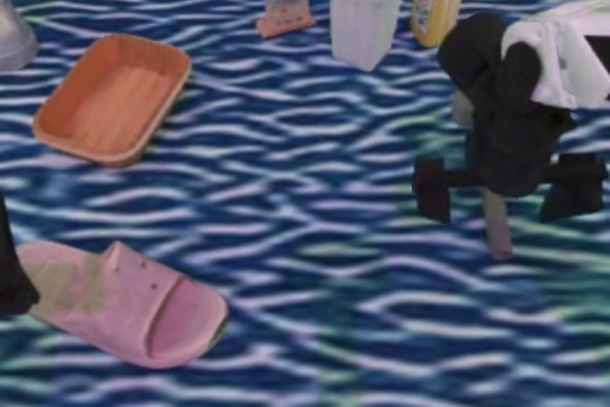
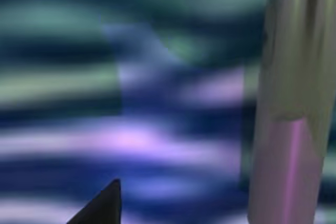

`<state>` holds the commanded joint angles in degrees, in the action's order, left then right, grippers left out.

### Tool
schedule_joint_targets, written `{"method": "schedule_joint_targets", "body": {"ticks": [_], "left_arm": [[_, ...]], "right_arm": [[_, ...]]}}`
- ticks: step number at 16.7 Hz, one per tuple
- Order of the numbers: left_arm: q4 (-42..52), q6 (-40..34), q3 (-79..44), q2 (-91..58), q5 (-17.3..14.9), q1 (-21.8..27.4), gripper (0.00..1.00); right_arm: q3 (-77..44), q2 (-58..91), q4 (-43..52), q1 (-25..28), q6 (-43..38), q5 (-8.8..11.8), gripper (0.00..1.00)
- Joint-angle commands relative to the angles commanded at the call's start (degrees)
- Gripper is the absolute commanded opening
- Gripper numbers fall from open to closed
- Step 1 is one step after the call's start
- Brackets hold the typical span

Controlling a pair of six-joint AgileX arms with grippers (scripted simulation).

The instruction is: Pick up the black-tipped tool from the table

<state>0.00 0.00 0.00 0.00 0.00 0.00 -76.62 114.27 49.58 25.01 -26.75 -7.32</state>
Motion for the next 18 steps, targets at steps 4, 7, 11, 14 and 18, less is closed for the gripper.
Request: {"method": "schedule_joint_targets", "body": {"ticks": [4,7,11,14,18], "left_arm": [[0.00,0.00,0.00,0.00,0.00,0.00,1.00],[0.00,0.00,0.00,0.00,0.00,0.00,1.00],[0.00,0.00,0.00,0.00,0.00,0.00,1.00],[0.00,0.00,0.00,0.00,0.00,0.00,1.00],[0.00,0.00,0.00,0.00,0.00,0.00,1.00]], "right_arm": [[4.67,4.51,-9.34,-0.79,0.72,0.00,1.00],[5.38,5.29,-10.52,-0.90,0.82,-0.01,1.00],[5.38,5.29,-10.52,-0.90,0.82,-0.01,0.85],[5.38,5.29,-10.52,-0.90,0.82,-0.01,0.62],[5.38,5.29,-10.52,-0.90,0.82,-0.01,0.32]]}}
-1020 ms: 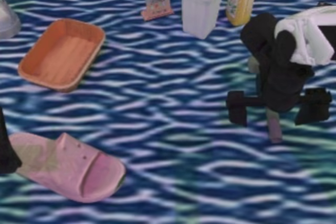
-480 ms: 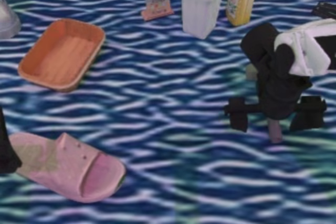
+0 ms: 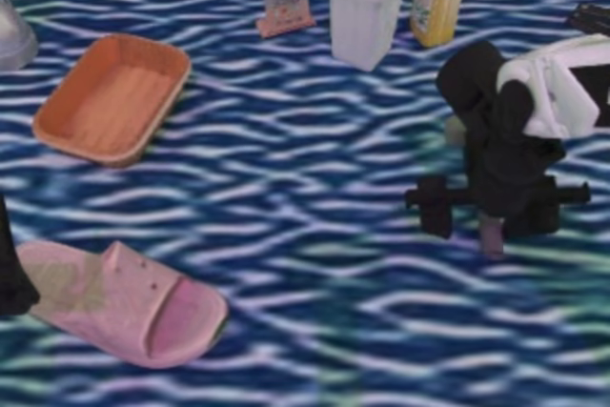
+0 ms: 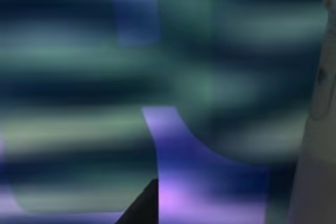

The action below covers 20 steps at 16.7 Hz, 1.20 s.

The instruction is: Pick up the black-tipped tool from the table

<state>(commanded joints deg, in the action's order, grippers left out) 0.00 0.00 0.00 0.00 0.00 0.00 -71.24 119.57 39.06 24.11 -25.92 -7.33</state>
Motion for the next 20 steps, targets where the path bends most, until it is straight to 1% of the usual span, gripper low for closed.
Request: {"method": "schedule_joint_targets", "body": {"ticks": [4,5,12,13,16,18,20], "left_arm": [[0.00,0.00,0.00,0.00,0.00,0.00,1.00],[0.00,0.00,0.00,0.00,0.00,0.00,1.00],[0.00,0.00,0.00,0.00,0.00,0.00,1.00],[0.00,0.00,0.00,0.00,0.00,0.00,1.00],[0.00,0.00,0.00,0.00,0.00,0.00,1.00],[0.00,0.00,0.00,0.00,0.00,0.00,1.00],[0.00,0.00,0.00,0.00,0.00,0.00,1.00]], "right_arm": [[0.00,0.00,0.00,0.00,0.00,0.00,0.02],[0.00,0.00,0.00,0.00,0.00,0.00,0.00],[0.00,0.00,0.00,0.00,0.00,0.00,0.00],[-1.35,-2.31,0.43,0.66,-1.56,2.40,0.00],[-0.99,-2.65,-1.41,0.74,-0.94,2.94,0.00],[-0.24,-3.35,-5.55,0.83,0.29,4.10,0.00],[1.01,-4.43,-11.97,0.91,2.08,5.81,0.00]]}}
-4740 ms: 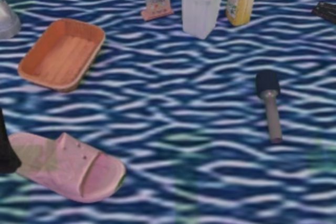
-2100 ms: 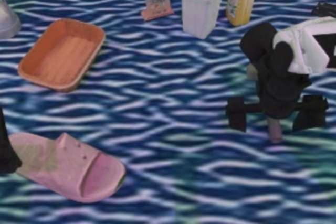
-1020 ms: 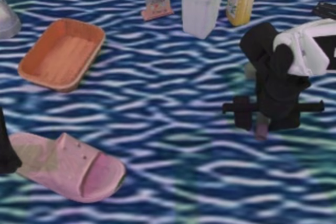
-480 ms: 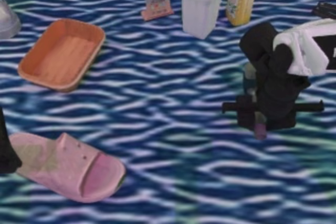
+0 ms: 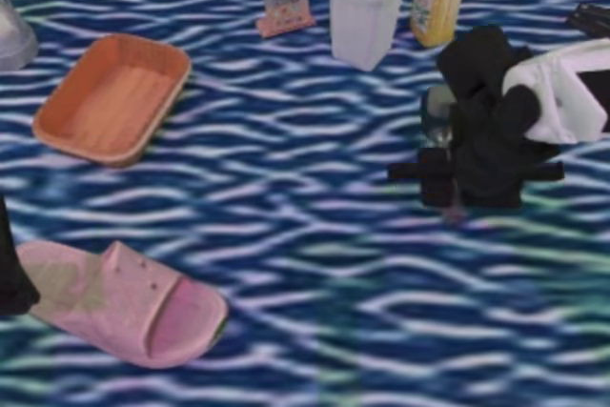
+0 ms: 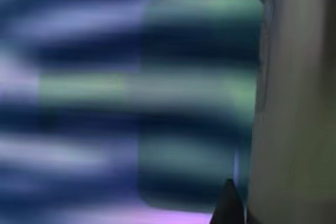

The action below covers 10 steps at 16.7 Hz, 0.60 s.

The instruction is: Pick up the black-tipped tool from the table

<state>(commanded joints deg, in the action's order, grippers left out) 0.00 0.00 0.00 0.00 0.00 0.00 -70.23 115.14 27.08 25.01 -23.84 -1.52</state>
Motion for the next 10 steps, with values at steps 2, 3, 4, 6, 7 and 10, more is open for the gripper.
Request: {"method": "schedule_joint_targets", "body": {"ticks": [2,3,4,6,7,10], "left_arm": [[0.00,0.00,0.00,0.00,0.00,0.00,1.00],[0.00,0.00,0.00,0.00,0.00,0.00,1.00],[0.00,0.00,0.00,0.00,0.00,0.00,1.00],[0.00,0.00,0.00,0.00,0.00,0.00,1.00],[0.00,0.00,0.00,0.00,0.00,0.00,1.00],[0.00,0.00,0.00,0.00,0.00,0.00,1.00]], "right_arm": [[1.85,-1.42,-7.96,0.06,2.28,2.16,0.00],[3.05,-2.30,-12.20,0.06,3.59,3.37,0.00],[4.41,-3.27,-16.65,0.06,4.99,4.65,0.00],[7.42,-5.33,-26.27,0.06,7.93,7.35,0.00],[8.96,-6.38,-31.43,0.08,9.44,8.75,0.00],[13.41,-9.74,-47.42,0.15,13.95,12.90,0.00]]}}
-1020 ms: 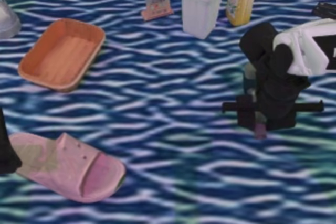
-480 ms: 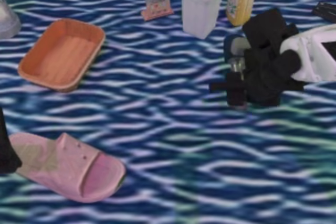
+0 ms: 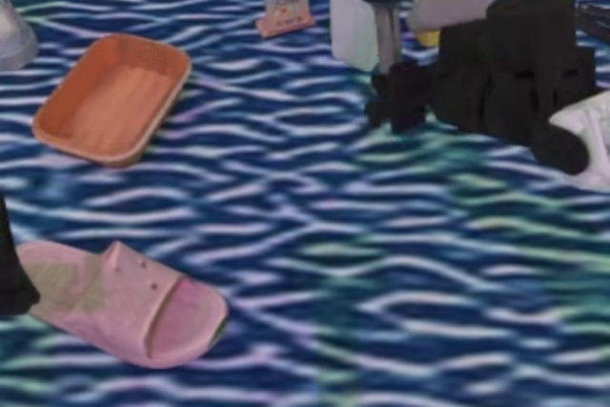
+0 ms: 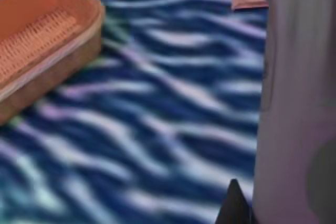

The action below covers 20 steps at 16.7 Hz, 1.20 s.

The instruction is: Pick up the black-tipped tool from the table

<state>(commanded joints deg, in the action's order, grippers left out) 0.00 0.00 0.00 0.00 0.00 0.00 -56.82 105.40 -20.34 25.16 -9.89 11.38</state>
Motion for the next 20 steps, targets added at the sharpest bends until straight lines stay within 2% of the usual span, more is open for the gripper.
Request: {"method": "schedule_joint_targets", "body": {"ticks": [3,6,9,12,14,15,20], "left_arm": [[0.00,0.00,0.00,0.00,0.00,0.00,1.00],[0.00,0.00,0.00,0.00,0.00,0.00,1.00],[0.00,0.00,0.00,0.00,0.00,0.00,1.00],[0.00,0.00,0.00,0.00,0.00,0.00,1.00],[0.00,0.00,0.00,0.00,0.00,0.00,1.00],[0.00,0.00,0.00,0.00,0.00,0.00,1.00],[0.00,0.00,0.00,0.00,0.00,0.00,1.00]], "right_arm": [[3.85,-4.09,-14.03,-0.06,4.20,3.71,0.00],[6.56,-7.80,-23.00,-0.17,7.42,6.43,0.00],[7.72,-9.62,-26.63,-0.24,8.91,7.65,0.00],[7.73,-9.63,-26.66,-0.24,8.92,7.66,0.00],[7.57,-9.49,-26.62,-0.05,8.77,7.39,0.00],[7.99,-9.72,-26.93,0.63,8.75,6.64,0.00],[12.57,-12.34,-29.96,8.33,8.25,-0.66,0.00]]}}
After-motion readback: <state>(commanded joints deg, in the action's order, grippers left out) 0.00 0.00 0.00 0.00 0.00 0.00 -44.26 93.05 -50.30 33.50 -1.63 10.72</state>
